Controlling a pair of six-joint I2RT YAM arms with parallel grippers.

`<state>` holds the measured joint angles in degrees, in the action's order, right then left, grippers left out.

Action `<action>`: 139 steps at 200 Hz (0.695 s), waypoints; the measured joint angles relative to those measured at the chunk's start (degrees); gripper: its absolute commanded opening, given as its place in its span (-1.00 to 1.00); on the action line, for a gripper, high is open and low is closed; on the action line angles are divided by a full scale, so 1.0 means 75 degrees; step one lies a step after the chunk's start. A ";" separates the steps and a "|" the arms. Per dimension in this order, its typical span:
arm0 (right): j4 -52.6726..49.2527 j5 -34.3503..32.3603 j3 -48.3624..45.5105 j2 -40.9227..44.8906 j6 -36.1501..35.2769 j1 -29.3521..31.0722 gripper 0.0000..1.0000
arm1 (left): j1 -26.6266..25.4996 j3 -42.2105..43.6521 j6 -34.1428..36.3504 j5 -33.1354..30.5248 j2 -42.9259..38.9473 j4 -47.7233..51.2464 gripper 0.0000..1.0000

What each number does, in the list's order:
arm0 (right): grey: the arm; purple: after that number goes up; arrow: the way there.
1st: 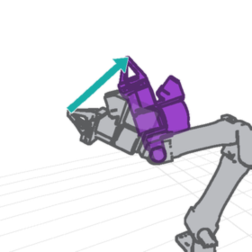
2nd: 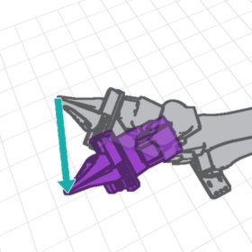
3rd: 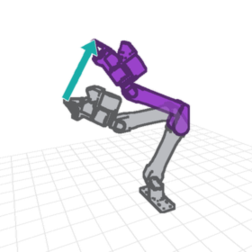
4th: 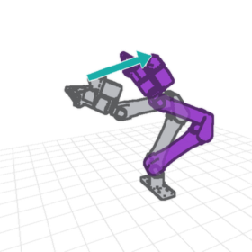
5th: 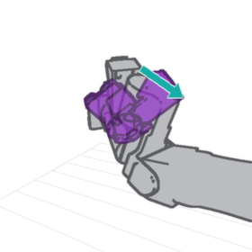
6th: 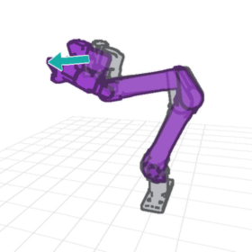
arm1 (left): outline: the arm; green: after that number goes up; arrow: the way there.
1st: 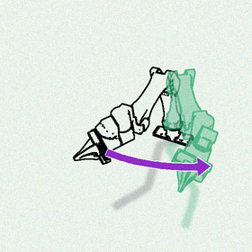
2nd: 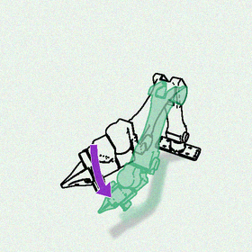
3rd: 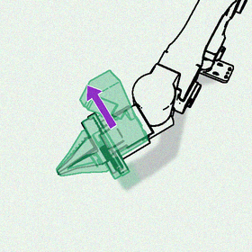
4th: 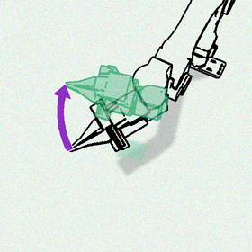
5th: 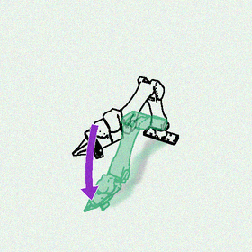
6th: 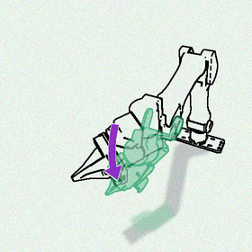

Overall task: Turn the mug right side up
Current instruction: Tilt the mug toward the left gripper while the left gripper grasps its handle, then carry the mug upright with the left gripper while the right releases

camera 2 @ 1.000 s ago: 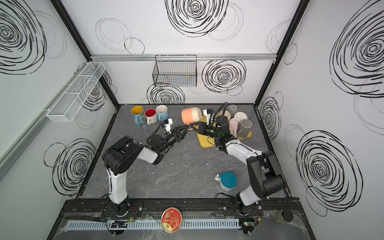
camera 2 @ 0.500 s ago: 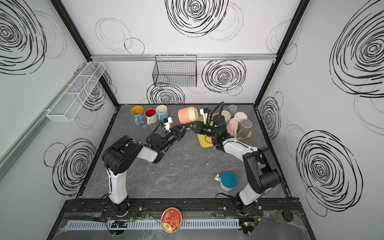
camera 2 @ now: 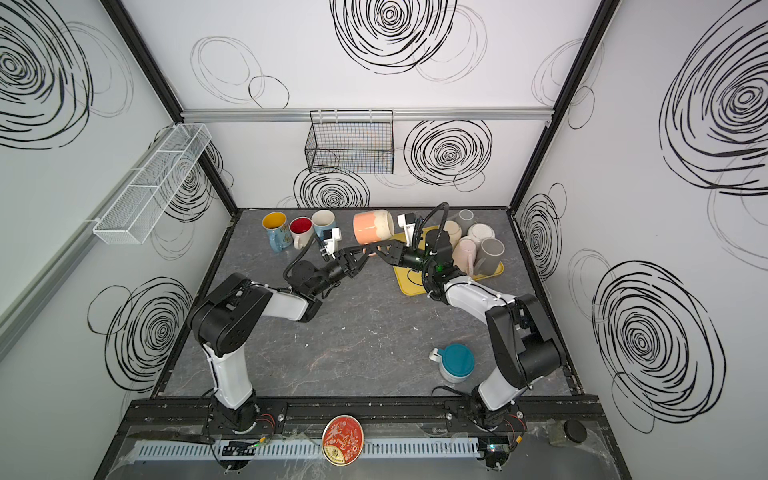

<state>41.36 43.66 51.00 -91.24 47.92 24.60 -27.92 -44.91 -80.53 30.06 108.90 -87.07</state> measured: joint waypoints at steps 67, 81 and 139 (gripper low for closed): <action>-0.0428 -0.0108 0.0114 0.0291 -0.0589 -0.0012 -0.07 | 0.0254 0.0035 0.0169 0.0131 -0.0221 0.0210 -1.00; -0.0580 -0.0175 0.0114 0.0423 -0.0740 -0.0012 -0.05 | 0.0283 0.0038 0.0236 0.0131 -0.0224 0.0291 -1.00; -0.1437 -0.0609 0.0131 0.0769 -0.1352 -0.0047 -0.03 | 0.0338 0.0117 0.0417 0.0131 -0.0350 0.0580 -1.00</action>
<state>30.59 39.09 51.99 -85.47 37.78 24.25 -25.39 -44.03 -77.41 31.05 106.28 -82.72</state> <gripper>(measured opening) 0.484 0.203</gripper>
